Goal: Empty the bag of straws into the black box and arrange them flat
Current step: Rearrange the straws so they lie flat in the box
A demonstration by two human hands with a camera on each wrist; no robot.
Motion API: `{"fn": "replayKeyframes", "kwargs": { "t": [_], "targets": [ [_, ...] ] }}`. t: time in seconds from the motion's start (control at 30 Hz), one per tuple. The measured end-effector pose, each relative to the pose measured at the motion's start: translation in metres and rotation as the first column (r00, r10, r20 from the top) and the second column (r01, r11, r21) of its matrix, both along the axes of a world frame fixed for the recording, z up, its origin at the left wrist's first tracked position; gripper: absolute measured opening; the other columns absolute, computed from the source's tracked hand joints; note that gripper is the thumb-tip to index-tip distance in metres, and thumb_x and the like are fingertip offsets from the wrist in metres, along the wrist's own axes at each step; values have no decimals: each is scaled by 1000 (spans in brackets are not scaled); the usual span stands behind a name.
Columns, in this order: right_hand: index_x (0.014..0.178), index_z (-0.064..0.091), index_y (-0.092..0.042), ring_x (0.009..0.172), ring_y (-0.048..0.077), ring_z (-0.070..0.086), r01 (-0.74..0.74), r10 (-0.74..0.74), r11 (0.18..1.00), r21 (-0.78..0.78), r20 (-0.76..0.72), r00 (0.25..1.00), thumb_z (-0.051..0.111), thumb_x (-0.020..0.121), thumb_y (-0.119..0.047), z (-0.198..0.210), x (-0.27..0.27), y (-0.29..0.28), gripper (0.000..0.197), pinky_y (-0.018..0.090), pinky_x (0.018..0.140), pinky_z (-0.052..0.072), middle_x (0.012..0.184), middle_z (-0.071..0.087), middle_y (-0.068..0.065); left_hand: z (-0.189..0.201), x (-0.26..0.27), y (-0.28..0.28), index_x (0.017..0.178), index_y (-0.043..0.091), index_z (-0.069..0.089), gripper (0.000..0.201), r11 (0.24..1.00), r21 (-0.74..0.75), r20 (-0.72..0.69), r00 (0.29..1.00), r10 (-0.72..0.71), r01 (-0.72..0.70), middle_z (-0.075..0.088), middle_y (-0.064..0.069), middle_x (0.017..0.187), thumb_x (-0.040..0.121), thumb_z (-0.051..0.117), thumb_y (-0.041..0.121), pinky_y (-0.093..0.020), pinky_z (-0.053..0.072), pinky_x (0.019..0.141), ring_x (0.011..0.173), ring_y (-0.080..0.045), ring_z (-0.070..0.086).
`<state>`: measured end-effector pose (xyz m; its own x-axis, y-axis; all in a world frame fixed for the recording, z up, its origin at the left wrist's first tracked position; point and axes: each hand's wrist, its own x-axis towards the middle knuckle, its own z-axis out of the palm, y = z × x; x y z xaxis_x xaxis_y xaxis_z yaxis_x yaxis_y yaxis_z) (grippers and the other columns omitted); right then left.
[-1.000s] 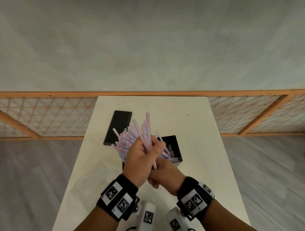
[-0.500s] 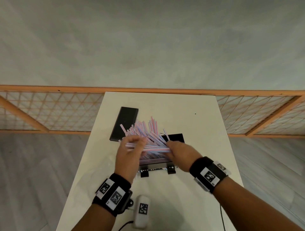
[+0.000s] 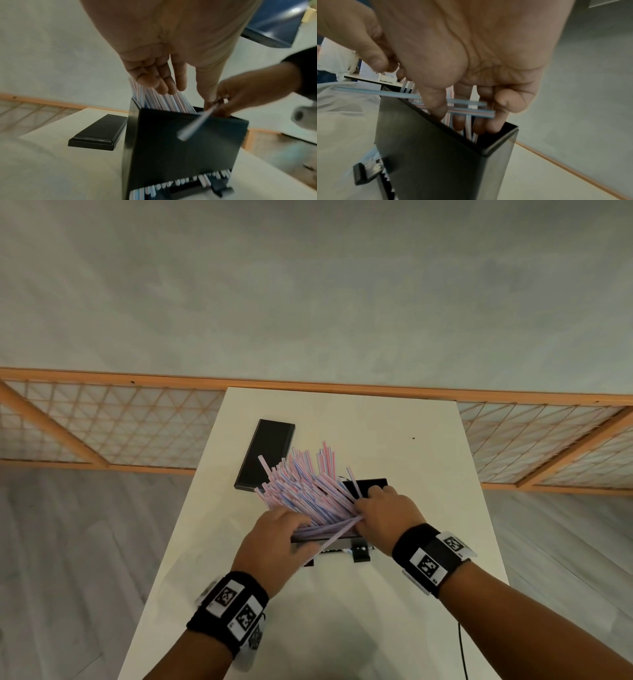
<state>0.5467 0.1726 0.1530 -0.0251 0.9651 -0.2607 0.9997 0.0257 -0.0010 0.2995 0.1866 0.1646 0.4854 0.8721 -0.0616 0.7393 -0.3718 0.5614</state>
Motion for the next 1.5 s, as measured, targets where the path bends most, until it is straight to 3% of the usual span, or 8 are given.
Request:
{"fn": "replayKeyframes", "kwargs": {
  "t": [0.13, 0.37, 0.67, 0.83, 1.07, 1.23, 1.37, 1.5],
  "targets": [
    [114, 63, -24, 106, 30, 57, -41, 46, 998, -51, 92, 995, 46, 102, -33, -9, -5, -4, 23, 39, 83, 43, 114, 60, 5, -19, 8, -9, 119, 32, 67, 40, 982, 86, -112, 981, -161, 171, 57, 12, 106, 84, 69, 51, -30, 51, 84, 97, -15, 54],
    [116, 62, -23, 109, 30, 57, -17, 19, 997, -75, 25, 999, 47, 100, -46, -6, 0, -3, 32, 42, 93, 42, 116, 60, 5, -24, 12, 5, 97, 24, 77, 28, 966, 205, -146, 981, -130, 158, 65, 2, 86, 78, 75, 3, -37, 57, 65, 80, -25, 63],
    [110, 58, -14, 97, 28, 64, 311, -291, 950, 13, -319, 902, 59, 95, -49, 6, -3, 3, 37, 32, 71, 43, 109, 63, 7, -20, 18, 2, 100, 28, 71, 16, 994, 102, -90, 995, -31, 41, 62, 10, 97, 99, 56, 36, -30, 54, 70, 90, -13, 57],
    [114, 51, -15, 96, 28, 65, 316, -334, 942, -110, -264, 905, 61, 91, -59, -10, -20, 7, 51, 34, 71, 49, 109, 64, 6, -26, 19, -4, 104, 30, 79, 27, 986, 85, -159, 979, -131, 145, 73, 7, 91, 84, 74, 13, -33, 58, 67, 80, -20, 69],
    [117, 43, -16, 91, 29, 66, 270, -283, 957, -102, -505, 815, 70, 91, -33, -17, -40, 9, 41, 30, 71, 42, 102, 64, 3, -22, 26, -4, 102, 30, 79, 38, 981, 104, -120, 982, -149, 161, 71, 5, 91, 76, 75, 2, -32, 55, 67, 79, -22, 68],
    [133, 47, -20, 95, 27, 67, 256, -244, 965, -60, -567, 787, 64, 97, -27, -24, -26, 7, 41, 34, 77, 49, 110, 70, 3, -26, 25, -7, 111, 26, 74, 32, 981, 94, -145, 978, -153, 168, 67, 6, 114, 90, 61, 5, -26, 45, 77, 97, -22, 64],
    [104, 65, -21, 86, 24, 63, 247, -157, 966, 73, -596, 788, 63, 97, -28, -22, -17, 5, 10, 35, 73, 50, 92, 67, 3, -26, 25, -5, 109, 26, 75, 29, 981, 90, -150, 976, -156, 170, 67, 5, 111, 91, 61, 7, -29, 47, 75, 94, -22, 66],
    [85, 63, -19, 74, 18, 53, 240, -77, 954, 179, -630, 773, 70, 92, -23, -19, -21, 4, 11, 30, 65, 44, 88, 50, -2, -26, 25, -5, 112, 26, 76, 31, 982, 96, -127, 981, -147, 160, 68, 4, 115, 92, 61, 8, -32, 52, 78, 98, -23, 66]
  ]
}}
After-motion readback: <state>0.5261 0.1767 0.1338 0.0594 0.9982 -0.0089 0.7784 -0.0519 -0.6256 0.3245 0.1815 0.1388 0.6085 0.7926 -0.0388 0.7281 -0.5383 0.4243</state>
